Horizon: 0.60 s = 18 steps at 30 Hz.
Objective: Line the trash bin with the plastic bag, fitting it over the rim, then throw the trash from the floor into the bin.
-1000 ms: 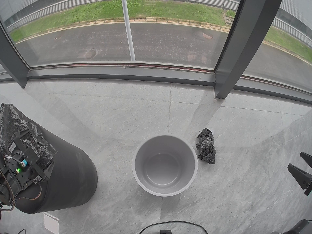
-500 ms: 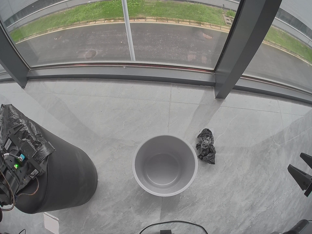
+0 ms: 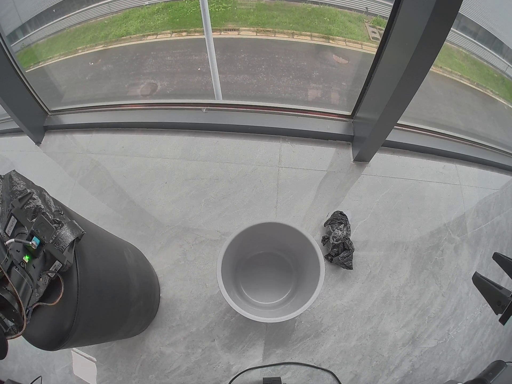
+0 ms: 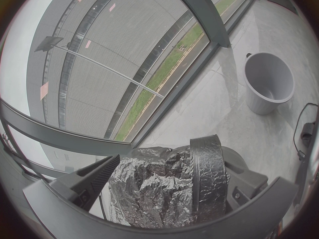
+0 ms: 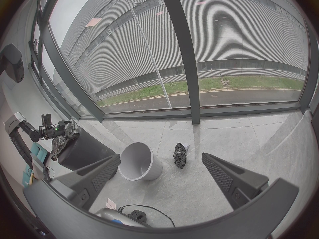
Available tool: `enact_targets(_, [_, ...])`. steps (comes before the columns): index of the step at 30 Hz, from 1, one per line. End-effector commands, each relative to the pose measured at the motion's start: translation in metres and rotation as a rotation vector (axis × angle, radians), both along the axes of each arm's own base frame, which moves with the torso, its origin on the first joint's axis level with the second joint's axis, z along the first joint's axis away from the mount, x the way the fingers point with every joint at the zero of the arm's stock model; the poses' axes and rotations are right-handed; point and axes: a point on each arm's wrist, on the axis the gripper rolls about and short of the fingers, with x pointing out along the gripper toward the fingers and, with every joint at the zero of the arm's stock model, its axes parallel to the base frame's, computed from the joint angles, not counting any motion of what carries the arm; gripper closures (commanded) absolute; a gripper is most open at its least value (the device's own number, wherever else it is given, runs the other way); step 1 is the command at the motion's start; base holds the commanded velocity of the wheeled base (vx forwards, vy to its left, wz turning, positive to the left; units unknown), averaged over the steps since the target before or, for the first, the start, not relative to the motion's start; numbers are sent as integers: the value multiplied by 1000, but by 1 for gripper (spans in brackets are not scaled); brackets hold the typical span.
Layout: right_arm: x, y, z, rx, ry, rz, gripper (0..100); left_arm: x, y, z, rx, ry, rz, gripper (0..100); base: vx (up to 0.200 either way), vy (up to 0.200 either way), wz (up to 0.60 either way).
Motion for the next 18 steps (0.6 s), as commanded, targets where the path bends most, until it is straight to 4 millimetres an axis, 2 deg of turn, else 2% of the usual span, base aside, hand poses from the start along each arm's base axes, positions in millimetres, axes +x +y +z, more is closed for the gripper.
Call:
enact_targets(1, [-1, 0, -2, 0, 0, 1, 0, 7, 0, -3, 3, 12, 11, 100, 0, 0, 0])
enact_targets(14, [-6, 0, -1, 0, -29, 1, 0, 3, 0, -2, -32, -13, 7, 100, 0, 0, 0])
enact_targets(18, [-8, 0, 2, -3, -49, 1, 0, 5, -2, 6, -134, -65, 0, 100, 0, 0, 0])
